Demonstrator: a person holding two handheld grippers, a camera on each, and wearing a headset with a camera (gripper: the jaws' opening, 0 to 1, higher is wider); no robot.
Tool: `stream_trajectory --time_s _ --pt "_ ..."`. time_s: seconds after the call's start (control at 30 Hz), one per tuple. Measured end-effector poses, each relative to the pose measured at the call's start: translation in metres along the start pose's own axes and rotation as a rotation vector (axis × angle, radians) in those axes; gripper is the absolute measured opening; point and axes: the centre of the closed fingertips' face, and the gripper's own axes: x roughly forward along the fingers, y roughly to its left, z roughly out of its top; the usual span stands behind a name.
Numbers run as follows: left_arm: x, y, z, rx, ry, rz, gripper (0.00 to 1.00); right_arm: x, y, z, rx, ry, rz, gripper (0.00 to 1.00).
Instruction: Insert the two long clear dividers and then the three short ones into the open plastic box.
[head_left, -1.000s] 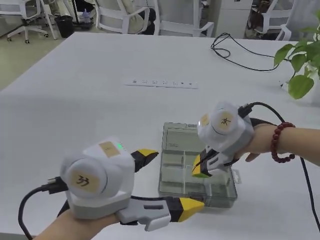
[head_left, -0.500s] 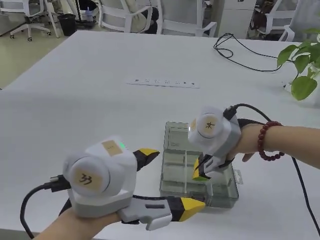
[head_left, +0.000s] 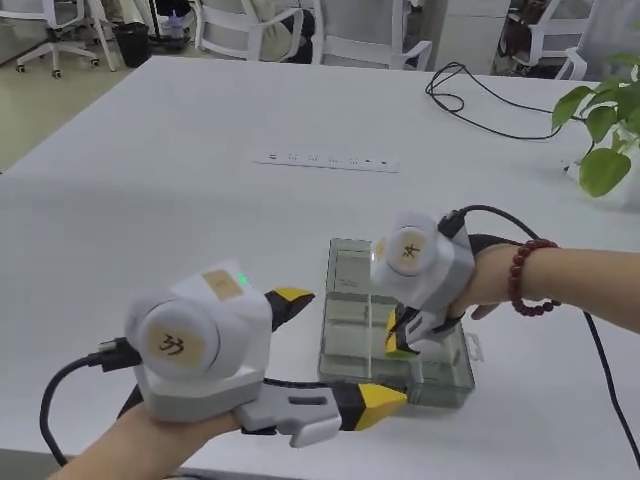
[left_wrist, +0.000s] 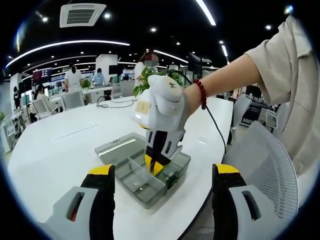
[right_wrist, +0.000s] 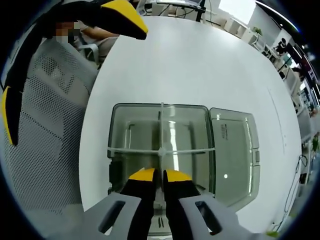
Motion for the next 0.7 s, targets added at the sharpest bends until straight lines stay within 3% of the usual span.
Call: stream_trajectory --time_s 0.3,0.7 --pt "-0.002 0.001 0.0 -0.014 -0.007 0.007 0.82 -0.012 0.0 0.009 0.079 -0.095 -0.006 0.17" --pt "-0.003 0.002 -0.003 -0.036 0.002 0.033 0.87 -0.036 0.008 0.005 0.103 -0.158 -0.022 0.33"
